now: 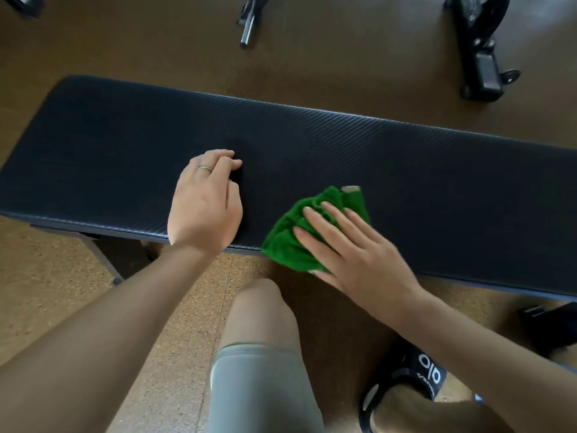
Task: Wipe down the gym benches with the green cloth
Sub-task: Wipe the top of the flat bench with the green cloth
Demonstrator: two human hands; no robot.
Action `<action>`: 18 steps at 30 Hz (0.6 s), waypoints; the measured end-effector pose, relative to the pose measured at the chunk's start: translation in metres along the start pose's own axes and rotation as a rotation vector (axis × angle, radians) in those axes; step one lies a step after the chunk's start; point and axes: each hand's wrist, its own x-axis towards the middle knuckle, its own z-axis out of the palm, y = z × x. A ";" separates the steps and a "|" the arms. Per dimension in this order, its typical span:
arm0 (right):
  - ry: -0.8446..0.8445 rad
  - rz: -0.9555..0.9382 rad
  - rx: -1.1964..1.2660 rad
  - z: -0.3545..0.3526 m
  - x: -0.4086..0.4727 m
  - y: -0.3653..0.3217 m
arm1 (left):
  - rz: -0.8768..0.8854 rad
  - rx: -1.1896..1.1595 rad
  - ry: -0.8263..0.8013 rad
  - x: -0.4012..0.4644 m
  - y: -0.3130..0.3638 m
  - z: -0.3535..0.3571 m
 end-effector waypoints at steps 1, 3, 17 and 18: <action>-0.016 0.022 0.002 -0.004 -0.018 0.013 | 0.000 -0.001 -0.001 0.000 -0.001 0.000; -0.064 0.048 0.038 -0.011 -0.034 0.028 | -0.005 -0.002 0.001 0.001 -0.001 0.000; -0.135 0.408 0.273 0.021 0.207 0.022 | -0.031 -0.014 0.010 0.004 -0.001 0.001; -0.138 0.455 0.269 0.021 0.214 0.021 | -0.028 -0.006 0.005 0.004 -0.001 0.001</action>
